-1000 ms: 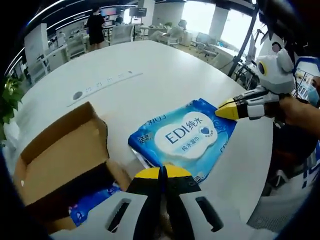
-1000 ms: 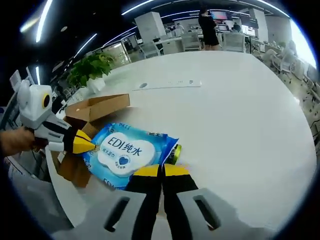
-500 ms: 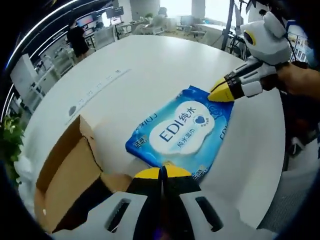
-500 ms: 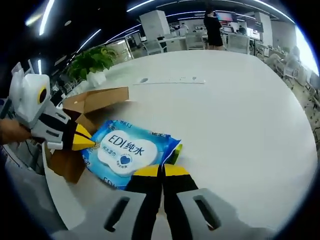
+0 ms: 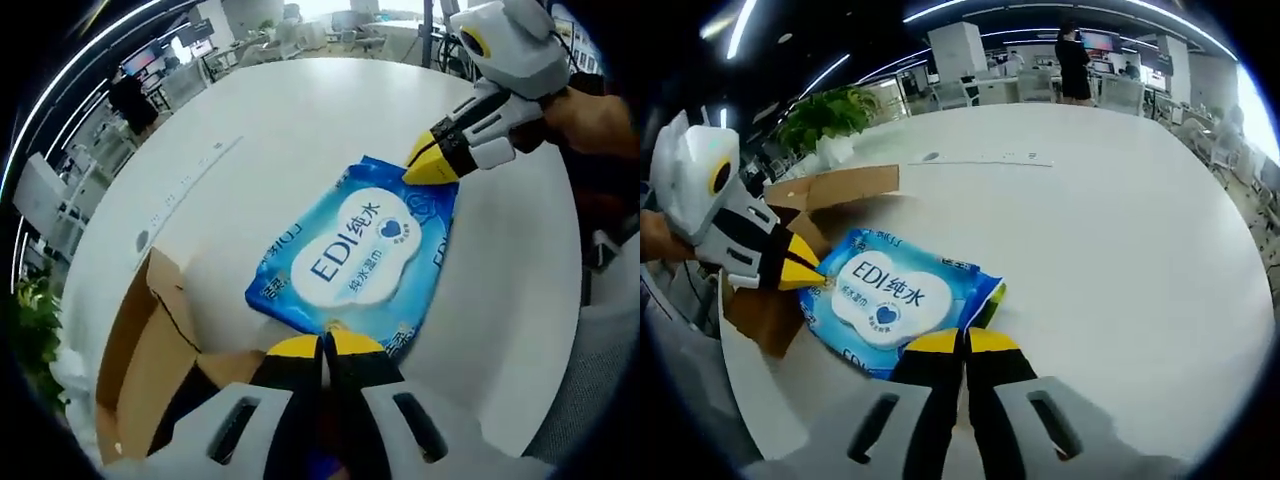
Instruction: Operate the shoe box by opening the lid, removing the specified soft item, and placing it in the target area until the item is outside and the box remains undamaged.
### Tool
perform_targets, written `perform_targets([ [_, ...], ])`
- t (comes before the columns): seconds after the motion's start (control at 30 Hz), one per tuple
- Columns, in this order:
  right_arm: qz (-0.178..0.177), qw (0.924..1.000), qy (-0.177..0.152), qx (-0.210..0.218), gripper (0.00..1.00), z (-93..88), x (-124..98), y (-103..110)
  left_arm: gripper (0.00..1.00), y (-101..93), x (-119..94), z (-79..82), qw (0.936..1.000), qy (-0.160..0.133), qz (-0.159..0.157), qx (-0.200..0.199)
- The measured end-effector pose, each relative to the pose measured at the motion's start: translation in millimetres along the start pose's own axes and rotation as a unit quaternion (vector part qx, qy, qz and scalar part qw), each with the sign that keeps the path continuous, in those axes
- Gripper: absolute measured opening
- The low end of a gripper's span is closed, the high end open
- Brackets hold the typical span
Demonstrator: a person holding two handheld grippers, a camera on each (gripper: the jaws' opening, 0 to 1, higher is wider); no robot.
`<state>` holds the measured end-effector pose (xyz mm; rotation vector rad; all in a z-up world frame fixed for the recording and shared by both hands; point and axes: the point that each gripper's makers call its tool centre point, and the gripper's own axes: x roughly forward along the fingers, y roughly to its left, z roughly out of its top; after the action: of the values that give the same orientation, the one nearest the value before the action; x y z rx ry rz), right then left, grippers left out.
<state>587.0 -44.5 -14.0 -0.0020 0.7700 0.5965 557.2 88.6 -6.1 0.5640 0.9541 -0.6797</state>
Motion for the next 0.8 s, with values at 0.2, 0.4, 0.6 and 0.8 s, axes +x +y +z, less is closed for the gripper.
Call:
perform_targets([
  [0.2, -0.004, 0.9998, -0.004, 0.020, 0.00, 1.3, -2.4, -1.7, 0.02, -2.4, -0.8, -0.3, 1.0000, -0.003, -0.002, -0.004],
  [0.4, -0.012, 0.9982, -0.004, 0.058, 0.02, 0.0, -6.4, -9.2, 0.05, -6.9, -6.2, 1.2, 0.9996, -0.012, -0.009, -0.025],
  [0.6, -0.006, 0.9979, 0.009, 0.064, 0.04, -4.9, -10.8, -9.1, 0.09, -8.1, -14.1, 5.2, 0.9975, -0.027, -0.022, -0.062],
  [0.8, -0.012, 0.9995, 0.003, 0.027, 0.07, 1.4, -23.1, -7.6, 0.11, -8.7, -28.3, 24.2, 0.9922, -0.072, -0.035, -0.096],
])
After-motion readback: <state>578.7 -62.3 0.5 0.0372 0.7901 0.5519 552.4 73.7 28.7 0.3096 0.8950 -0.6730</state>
